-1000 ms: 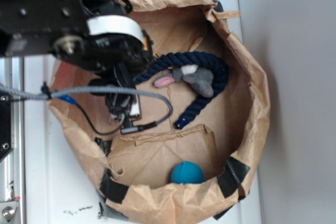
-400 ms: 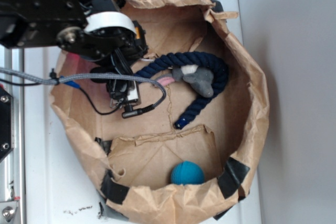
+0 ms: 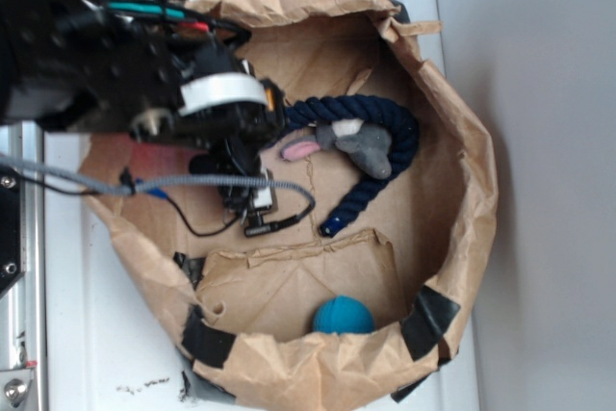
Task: Grab the blue rope.
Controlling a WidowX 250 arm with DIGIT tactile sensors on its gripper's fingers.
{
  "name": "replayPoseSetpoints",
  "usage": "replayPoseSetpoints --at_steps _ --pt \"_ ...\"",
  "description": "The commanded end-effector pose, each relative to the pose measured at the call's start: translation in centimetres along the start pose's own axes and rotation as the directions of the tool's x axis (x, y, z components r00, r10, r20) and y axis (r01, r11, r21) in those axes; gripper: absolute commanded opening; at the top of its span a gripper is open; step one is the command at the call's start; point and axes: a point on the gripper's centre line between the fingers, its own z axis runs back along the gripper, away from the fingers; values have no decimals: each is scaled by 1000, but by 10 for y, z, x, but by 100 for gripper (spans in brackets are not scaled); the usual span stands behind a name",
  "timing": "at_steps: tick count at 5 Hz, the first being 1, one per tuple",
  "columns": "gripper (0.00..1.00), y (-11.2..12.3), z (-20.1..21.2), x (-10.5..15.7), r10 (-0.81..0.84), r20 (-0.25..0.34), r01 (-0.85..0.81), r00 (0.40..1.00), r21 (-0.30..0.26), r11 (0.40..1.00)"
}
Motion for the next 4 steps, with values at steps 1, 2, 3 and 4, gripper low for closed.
replayPoseSetpoints --at_steps 1,2,3,4 --pt "0 -6 -1 8 -24 34 23 999 18 1000" --pt "0 -3 7 12 -18 39 18 999 -12 1000" --pt "0 -3 12 10 -24 57 25 998 -24 999" --pt "0 -4 24 9 -24 65 27 998 -41 999"
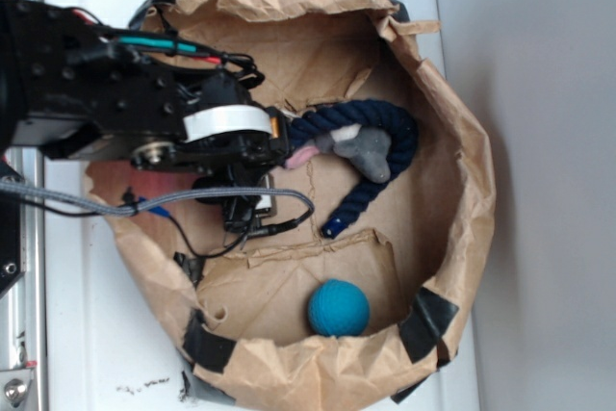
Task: Grab the blue rope.
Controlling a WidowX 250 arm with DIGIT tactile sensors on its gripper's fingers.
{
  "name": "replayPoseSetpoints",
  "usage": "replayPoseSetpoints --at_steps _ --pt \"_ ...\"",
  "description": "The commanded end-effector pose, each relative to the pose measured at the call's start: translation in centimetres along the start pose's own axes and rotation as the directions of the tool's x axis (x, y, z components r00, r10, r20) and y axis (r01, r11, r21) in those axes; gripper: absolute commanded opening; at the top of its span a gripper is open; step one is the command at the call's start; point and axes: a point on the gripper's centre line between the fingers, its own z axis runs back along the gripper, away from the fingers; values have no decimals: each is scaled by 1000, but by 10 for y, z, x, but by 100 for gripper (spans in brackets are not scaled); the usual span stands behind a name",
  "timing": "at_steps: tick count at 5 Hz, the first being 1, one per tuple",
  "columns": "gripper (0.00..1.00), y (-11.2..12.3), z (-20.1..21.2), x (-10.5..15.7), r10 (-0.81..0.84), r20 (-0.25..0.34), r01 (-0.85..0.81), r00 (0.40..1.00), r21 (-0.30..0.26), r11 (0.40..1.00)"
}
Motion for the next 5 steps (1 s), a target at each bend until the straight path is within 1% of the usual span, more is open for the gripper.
replayPoseSetpoints --at_steps 1,2,3,4,5 --pt "0 6 72 10 34 42 -31 999 -50 998" --pt "0 6 125 9 71 52 -68 996 -50 996" --pt "0 11 177 13 86 62 -86 994 3 996" --pt "0 19 189 7 107 109 -113 988 53 992" --pt "0 11 177 0 58 105 -73 993 142 987"
